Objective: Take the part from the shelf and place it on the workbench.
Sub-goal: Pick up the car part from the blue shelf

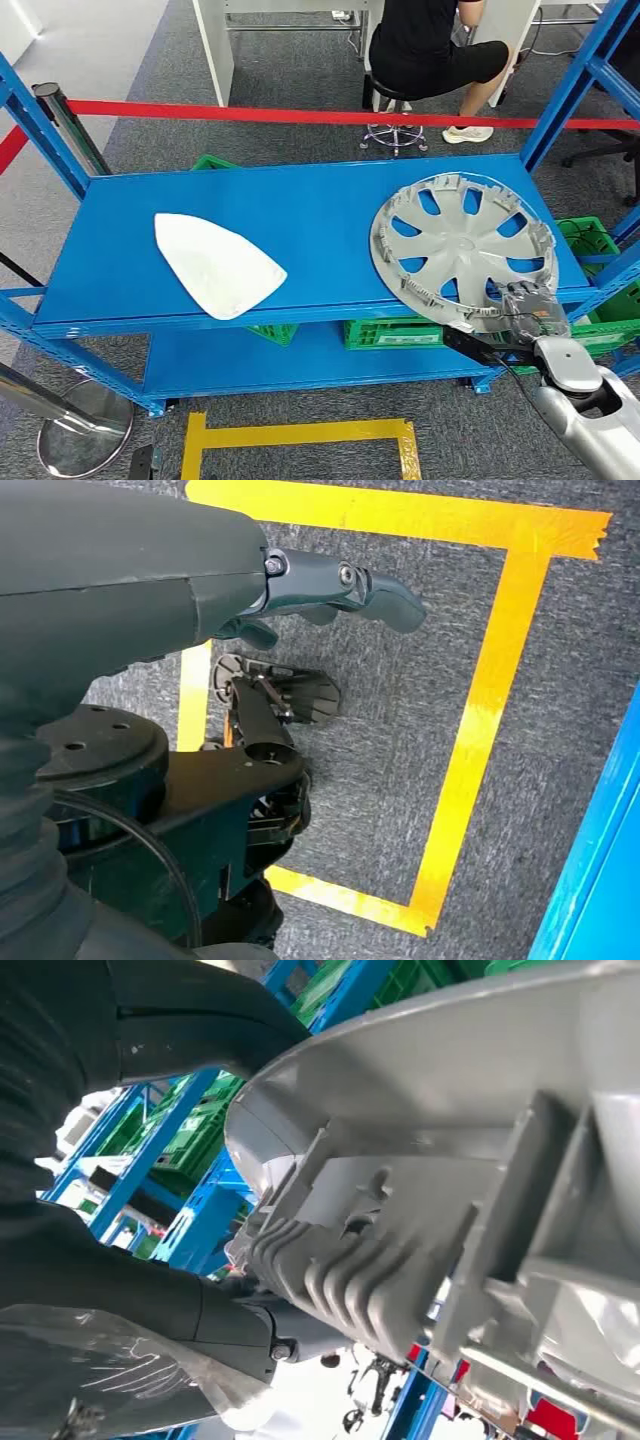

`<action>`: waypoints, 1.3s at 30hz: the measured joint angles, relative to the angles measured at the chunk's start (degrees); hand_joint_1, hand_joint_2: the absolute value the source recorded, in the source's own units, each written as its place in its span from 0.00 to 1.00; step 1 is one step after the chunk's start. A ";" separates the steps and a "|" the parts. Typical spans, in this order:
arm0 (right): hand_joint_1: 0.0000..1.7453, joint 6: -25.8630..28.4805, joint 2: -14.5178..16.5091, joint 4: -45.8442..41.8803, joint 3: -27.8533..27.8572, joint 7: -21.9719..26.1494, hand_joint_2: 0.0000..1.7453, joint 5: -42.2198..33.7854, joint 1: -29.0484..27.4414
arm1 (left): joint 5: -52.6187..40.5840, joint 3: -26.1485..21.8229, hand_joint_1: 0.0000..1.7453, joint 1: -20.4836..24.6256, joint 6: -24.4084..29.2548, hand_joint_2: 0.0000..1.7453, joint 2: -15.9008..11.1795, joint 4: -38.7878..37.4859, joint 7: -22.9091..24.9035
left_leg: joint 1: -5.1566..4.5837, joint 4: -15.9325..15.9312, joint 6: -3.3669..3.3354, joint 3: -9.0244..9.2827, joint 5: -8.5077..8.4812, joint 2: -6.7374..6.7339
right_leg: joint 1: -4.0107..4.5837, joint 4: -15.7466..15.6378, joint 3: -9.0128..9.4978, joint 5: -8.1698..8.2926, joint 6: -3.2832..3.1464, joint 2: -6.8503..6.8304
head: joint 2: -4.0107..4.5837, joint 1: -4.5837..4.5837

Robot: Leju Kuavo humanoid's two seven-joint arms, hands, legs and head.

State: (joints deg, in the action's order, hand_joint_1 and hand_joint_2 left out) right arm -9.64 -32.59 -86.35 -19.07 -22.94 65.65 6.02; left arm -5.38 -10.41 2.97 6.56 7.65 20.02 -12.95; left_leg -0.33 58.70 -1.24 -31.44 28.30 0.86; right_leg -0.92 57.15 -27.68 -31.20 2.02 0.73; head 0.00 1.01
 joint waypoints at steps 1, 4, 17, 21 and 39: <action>1.00 0.09 0.00 0.01 0.01 0.10 1.00 0.29 0.01 | 0.05 0.05 0.00 0.00 0.00 1.00 0.00 -0.01 -0.04 | 0.00 0.00 0.00 0.00 0.00 0.00 | 0.00 0.00 0.00 0.00 0.00 0.00 | 0.00 0.00; 1.00 0.98 0.01 -0.02 0.01 0.67 1.00 1.73 -0.02 | 0.37 0.32 0.00 -0.02 0.02 1.00 0.00 -0.02 -0.37 | 0.00 0.00 0.00 0.00 0.00 0.00 | 0.00 0.00 0.01 0.00 0.00 -0.01 | 0.00 0.01; 1.00 12.71 3.48 -8.53 0.05 5.67 1.00 4.54 -2.56 | 3.02 0.43 0.00 -1.89 -5.41 1.00 -0.51 0.58 -5.49 | 0.01 -0.01 0.00 -0.02 0.00 0.01 | 0.01 0.01 -0.02 -0.01 0.00 -0.01 | 0.00 0.01; 1.00 22.95 5.26 -13.16 0.74 12.43 1.00 0.64 -5.00 | 3.54 0.27 0.00 -2.90 -7.12 1.00 -0.77 1.22 -6.81 | 0.01 -0.02 0.01 -0.03 0.01 0.00 | 0.01 0.01 -0.03 -0.01 0.00 0.01 | 0.01 0.02; 1.00 26.78 17.01 -31.72 0.02 52.90 1.00 -51.58 -9.88 | 2.00 -0.27 0.00 -4.71 -11.52 1.00 -1.42 6.66 -12.88 | 0.02 -0.05 0.00 -0.07 0.00 0.03 | 0.01 0.01 -0.08 -0.03 -0.02 -0.05 | 0.00 0.01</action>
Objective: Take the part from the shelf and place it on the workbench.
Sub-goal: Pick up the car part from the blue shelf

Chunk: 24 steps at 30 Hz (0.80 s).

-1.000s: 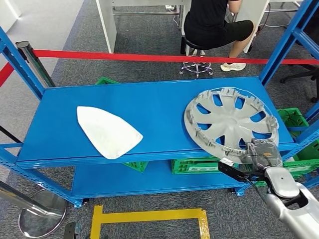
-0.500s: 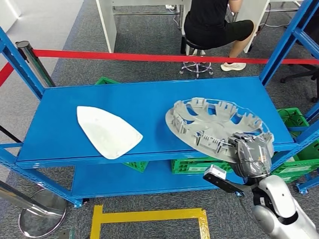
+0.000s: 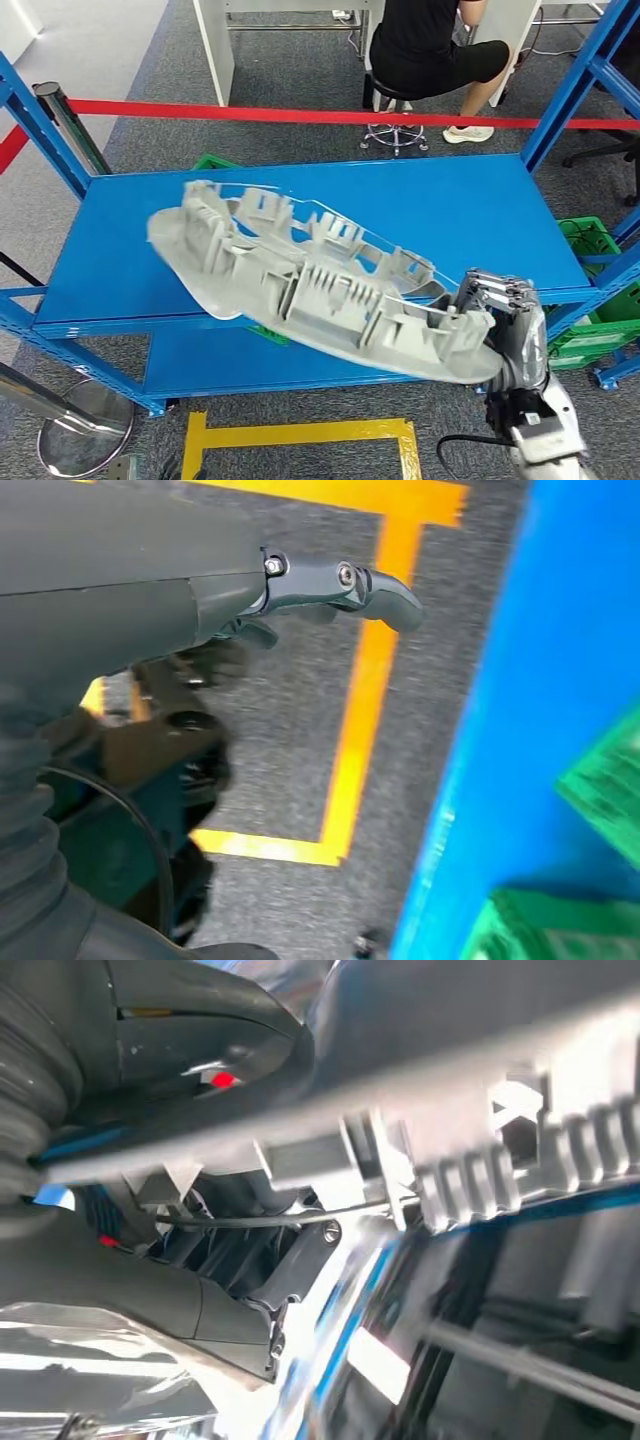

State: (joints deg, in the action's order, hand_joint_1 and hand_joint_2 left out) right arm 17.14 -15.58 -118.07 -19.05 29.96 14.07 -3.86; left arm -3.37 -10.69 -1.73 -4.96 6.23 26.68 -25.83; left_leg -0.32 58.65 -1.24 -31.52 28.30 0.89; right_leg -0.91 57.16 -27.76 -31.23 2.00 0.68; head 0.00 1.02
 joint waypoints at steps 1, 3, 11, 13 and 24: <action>1.00 -2.29 0.87 -0.76 -0.06 1.84 1.00 -3.33 -0.46 | 0.20 0.21 0.00 -0.25 -0.24 1.00 -0.01 1.43 -0.05 | 0.00 0.00 0.00 0.00 0.00 0.02 | 0.00 0.00 0.00 0.00 0.00 -0.02 | 0.00 -0.01; 1.00 -7.80 2.33 -1.64 -0.11 4.49 1.00 -9.88 -1.15 | 1.33 0.62 0.00 -0.70 -0.74 1.00 -0.02 4.40 -0.02 | 0.02 0.00 0.00 0.00 0.00 0.03 | 0.02 0.00 0.00 0.00 0.00 0.01 | 0.00 -0.03; 1.00 -24.21 5.69 -0.53 -0.36 6.24 1.00 -20.85 -2.03 | 4.22 2.49 0.00 -2.34 3.22 1.00 -0.03 20.62 8.53 | 0.20 -2.77 -1.72 1.37 -1.76 -0.32 | -0.09 1.04 -0.70 -1.13 1.11 -0.15 | 0.01 0.04; 1.00 -24.64 6.03 0.01 -0.52 6.02 1.00 -20.30 -2.30 | 4.59 2.66 0.00 -3.91 5.22 1.00 -0.02 23.17 9.96 | 0.42 -3.50 -1.95 1.62 -2.22 -0.58 | -0.23 7.64 -4.03 -4.36 1.39 -0.26 | 0.01 0.13; 1.00 -24.06 6.97 2.43 -0.71 3.14 1.00 -17.47 -4.24 | -0.19 0.42 0.00 -9.99 17.11 1.00 -0.36 25.24 13.89 | 0.91 0.65 1.29 -0.99 -0.98 -0.44 | -1.40 2.70 -3.39 1.45 1.09 -0.26 | 0.00 0.14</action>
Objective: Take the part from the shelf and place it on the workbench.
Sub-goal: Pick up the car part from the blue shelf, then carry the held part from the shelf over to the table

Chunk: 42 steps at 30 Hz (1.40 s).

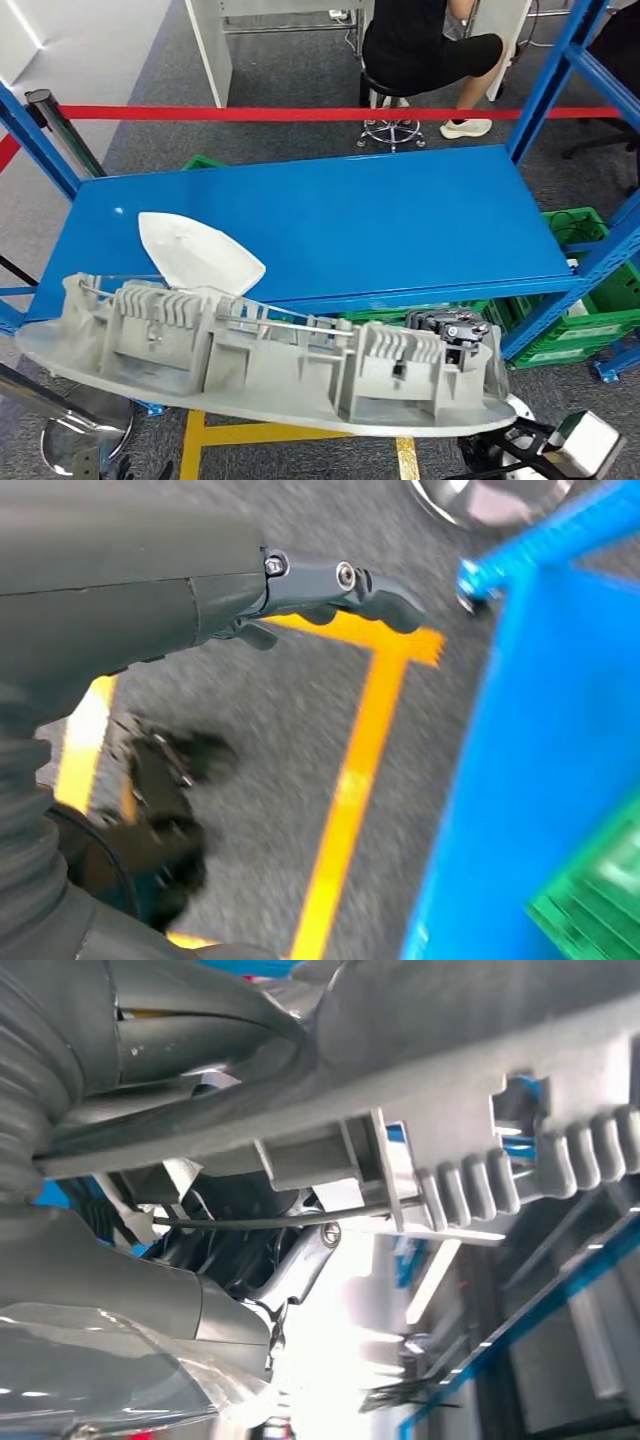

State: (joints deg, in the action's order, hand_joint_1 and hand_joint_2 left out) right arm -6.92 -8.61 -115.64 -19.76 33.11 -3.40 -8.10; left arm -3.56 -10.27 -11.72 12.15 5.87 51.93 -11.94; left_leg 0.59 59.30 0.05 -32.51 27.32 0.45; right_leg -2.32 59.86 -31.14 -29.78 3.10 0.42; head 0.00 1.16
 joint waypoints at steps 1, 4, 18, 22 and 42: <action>1.00 0.63 0.02 0.08 0.01 -0.93 1.00 0.70 -0.45 | -0.77 -0.99 0.00 -0.29 0.45 1.00 0.16 -0.27 -0.02 | 0.13 0.52 0.23 -0.35 0.72 -0.04 | 0.05 0.11 -0.36 0.19 -0.63 -0.09 | 0.00 -0.15; 1.00 1.98 0.02 0.15 0.11 -3.07 1.00 2.68 -2.51 | -2.99 -4.27 0.00 -0.69 1.03 1.00 0.85 -1.24 -0.25 | 0.33 8.06 0.70 -3.31 6.65 -0.15 | 0.36 0.08 -1.71 1.11 -2.16 -0.61 | 0.00 -0.46; 1.00 7.33 -1.32 -3.26 2.45 -5.25 1.00 9.07 -9.29 | -12.20 -17.16 0.00 1.36 0.63 1.00 4.08 -5.87 -1.32 | -0.75 -2.97 -2.49 3.68 1.45 -0.54 | 1.26 2.46 -6.42 1.25 -0.37 -0.66 | 0.00 -0.38; 1.00 9.11 -1.80 -5.35 3.37 -5.06 1.00 9.48 -10.02 | -16.47 -21.18 0.00 1.44 -0.62 1.00 5.09 -7.18 -0.16 | -1.09 -2.74 -2.80 0.58 -0.91 -0.81 | 1.26 14.13 -8.32 -5.72 0.07 -0.55 | 0.00 -0.29; 1.00 8.34 -0.85 -8.87 4.48 -3.78 1.00 10.61 -8.07 | -28.47 -35.21 0.00 -0.65 -6.39 1.00 11.93 3.67 6.21 | 0.01 0.63 0.90 5.38 3.38 -0.48 | 1.18 -2.57 -2.59 4.07 -1.82 -1.13 | 0.00 -0.79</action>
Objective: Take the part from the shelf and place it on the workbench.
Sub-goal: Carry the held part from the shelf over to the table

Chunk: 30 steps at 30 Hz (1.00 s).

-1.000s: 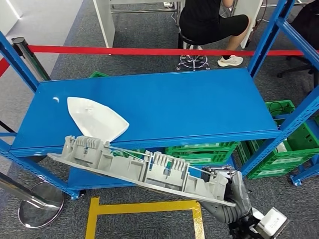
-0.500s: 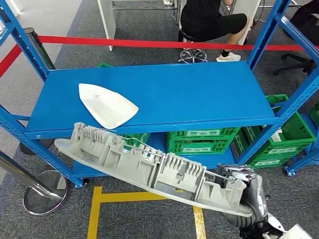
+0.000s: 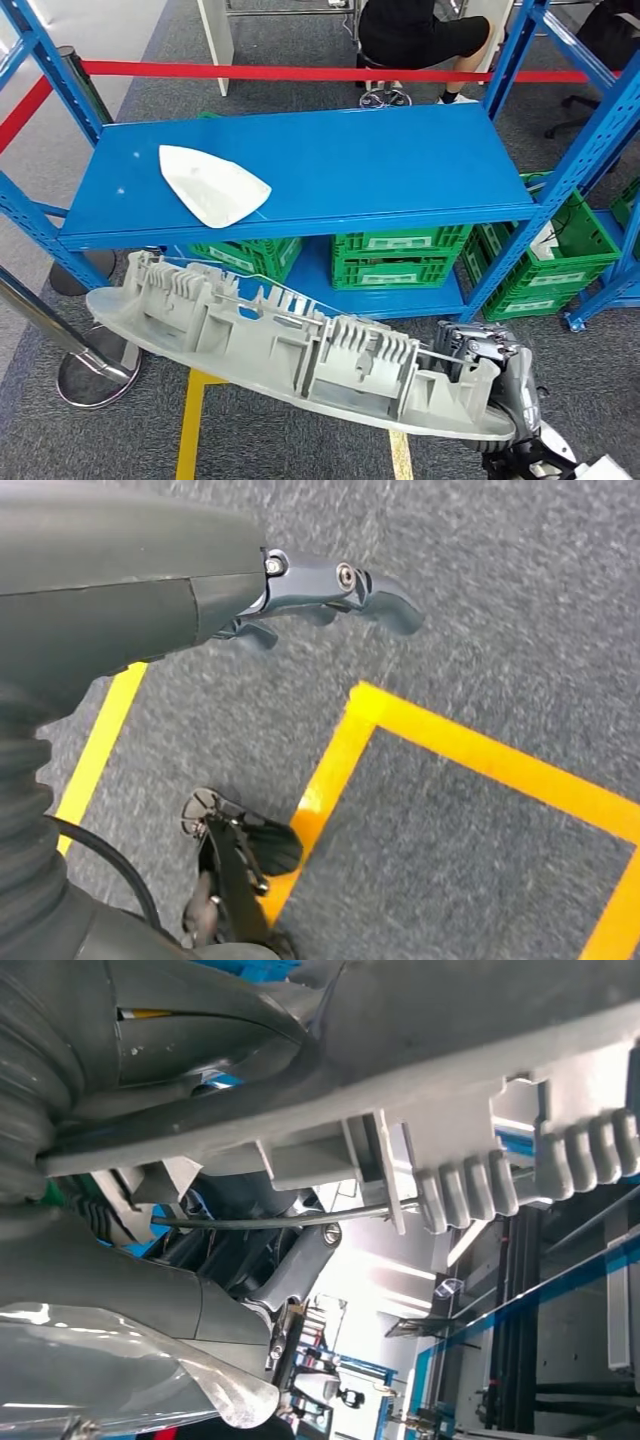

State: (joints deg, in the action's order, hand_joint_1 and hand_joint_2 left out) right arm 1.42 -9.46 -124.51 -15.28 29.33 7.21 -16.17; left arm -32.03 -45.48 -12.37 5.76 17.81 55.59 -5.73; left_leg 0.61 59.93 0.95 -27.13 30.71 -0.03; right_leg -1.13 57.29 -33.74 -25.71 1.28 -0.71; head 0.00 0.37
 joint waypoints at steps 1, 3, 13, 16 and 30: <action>1.00 -0.01 0.05 -0.07 0.05 0.00 1.00 0.09 0.04 | 0.23 -0.01 0.00 -0.17 0.01 1.00 0.09 0.55 0.21 | -0.12 -2.69 -0.29 1.40 0.32 0.05 | 0.02 0.14 -0.35 0.42 0.35 -0.02 | 0.00 0.02; 1.00 -0.05 0.18 -0.16 0.17 0.04 1.00 0.19 0.11 | 0.61 -0.02 0.00 -0.53 0.01 1.00 0.23 1.47 0.59 | -0.43 -4.22 -1.11 1.52 0.43 0.10 | -0.05 -0.01 -0.76 1.44 1.19 -0.07 | 0.00 0.07; 1.00 -0.19 0.28 -0.16 0.37 0.09 1.00 0.22 0.11 | 1.11 -0.01 0.00 -1.42 0.01 1.00 0.62 3.52 1.03 | -1.25 -4.36 -3.33 -5.18 -5.02 -0.42 | 0.11 12.95 -1.41 -5.06 1.70 0.49 | 0.00 0.42; 1.00 -0.19 0.28 -0.19 0.38 0.10 1.00 0.26 0.24 | 1.15 0.00 0.00 -1.49 0.02 1.00 0.69 3.73 1.06 | -1.57 -4.01 -2.76 -6.18 -6.17 -0.42 | 0.63 -0.05 7.58 -4.65 0.75 0.46 | 0.00 0.43; 1.00 -0.22 0.55 -0.23 0.46 0.10 1.00 0.31 0.19 | 1.15 -0.05 0.00 -1.86 0.08 1.00 0.60 4.27 1.16 | -0.85 1.83 -0.58 -6.25 -3.77 -1.98 | 0.56 -2.25 7.19 -4.77 -0.82 -1.08 | 0.00 0.07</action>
State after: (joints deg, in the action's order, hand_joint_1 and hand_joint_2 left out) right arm 1.19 -8.91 -124.74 -14.81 29.44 7.52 -15.97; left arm -30.88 -45.53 -14.23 5.84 18.40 59.87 -4.57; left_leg -0.24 61.76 0.37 -33.38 26.94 -2.01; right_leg -0.58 55.05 -26.54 -30.48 0.46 -1.79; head 0.00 0.44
